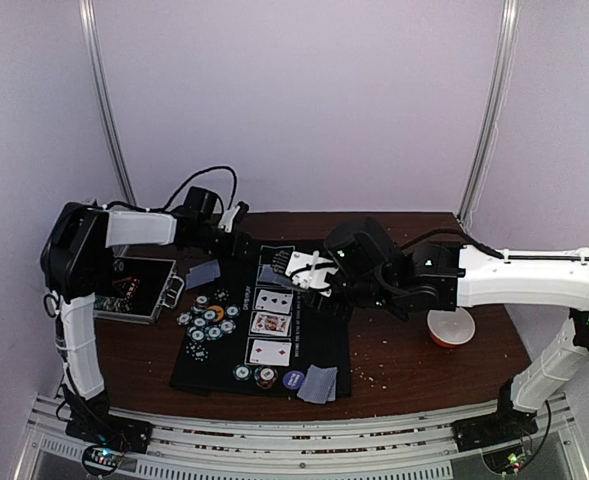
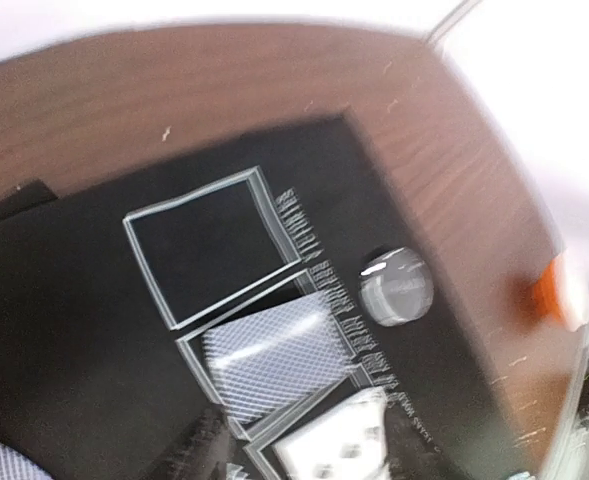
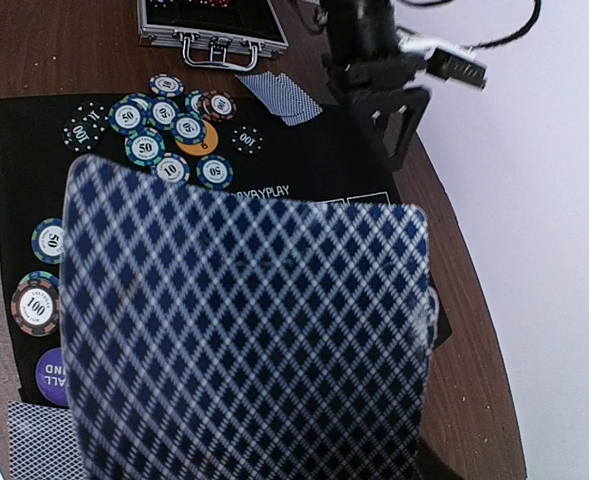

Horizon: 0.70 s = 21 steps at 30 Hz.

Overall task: Distribute texas hold em gaming equipment
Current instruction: Place the poker card in the community card area, then pick up the poker card from the face-down deck piles.

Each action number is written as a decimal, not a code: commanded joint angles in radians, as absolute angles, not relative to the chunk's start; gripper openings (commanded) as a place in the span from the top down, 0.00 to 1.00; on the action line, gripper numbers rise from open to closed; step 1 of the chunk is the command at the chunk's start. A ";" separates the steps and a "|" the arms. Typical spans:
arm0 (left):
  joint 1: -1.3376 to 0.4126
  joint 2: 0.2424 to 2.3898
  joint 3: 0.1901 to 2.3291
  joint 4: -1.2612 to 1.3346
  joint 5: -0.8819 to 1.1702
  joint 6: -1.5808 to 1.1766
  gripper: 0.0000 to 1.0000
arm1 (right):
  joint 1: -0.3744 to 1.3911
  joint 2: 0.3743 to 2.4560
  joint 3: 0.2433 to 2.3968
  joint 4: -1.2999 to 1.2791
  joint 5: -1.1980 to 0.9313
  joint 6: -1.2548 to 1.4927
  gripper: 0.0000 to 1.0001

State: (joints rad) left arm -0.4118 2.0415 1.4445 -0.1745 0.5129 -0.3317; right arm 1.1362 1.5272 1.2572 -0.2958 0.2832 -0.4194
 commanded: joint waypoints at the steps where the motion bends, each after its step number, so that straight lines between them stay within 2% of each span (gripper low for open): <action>1: -0.429 1.783 1.360 0.005 0.682 -0.442 0.33 | 1.132 1.530 1.265 -0.304 0.294 -0.420 0.55; 4: -0.444 1.681 1.314 -0.022 0.840 -0.471 0.17 | 1.131 1.528 1.266 -0.293 0.293 -0.426 0.55; 9: -0.503 1.541 1.215 -0.124 0.917 -0.458 0.07 | 1.132 1.532 1.272 -0.277 0.290 -0.433 0.55; 15: -0.607 1.468 1.178 -0.187 0.847 -0.435 0.05 | 1.134 1.548 1.290 -0.275 0.277 -0.429 0.55; 21: -0.643 1.490 1.161 -0.167 0.859 -0.467 0.09 | 1.140 1.558 1.303 -0.279 0.266 -0.427 0.55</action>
State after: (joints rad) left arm -0.6209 1.4956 1.1683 -0.1841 0.8532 -0.4580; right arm 1.1366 1.5452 1.2598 -0.2893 0.2749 -0.4236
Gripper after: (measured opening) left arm 0.922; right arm 0.453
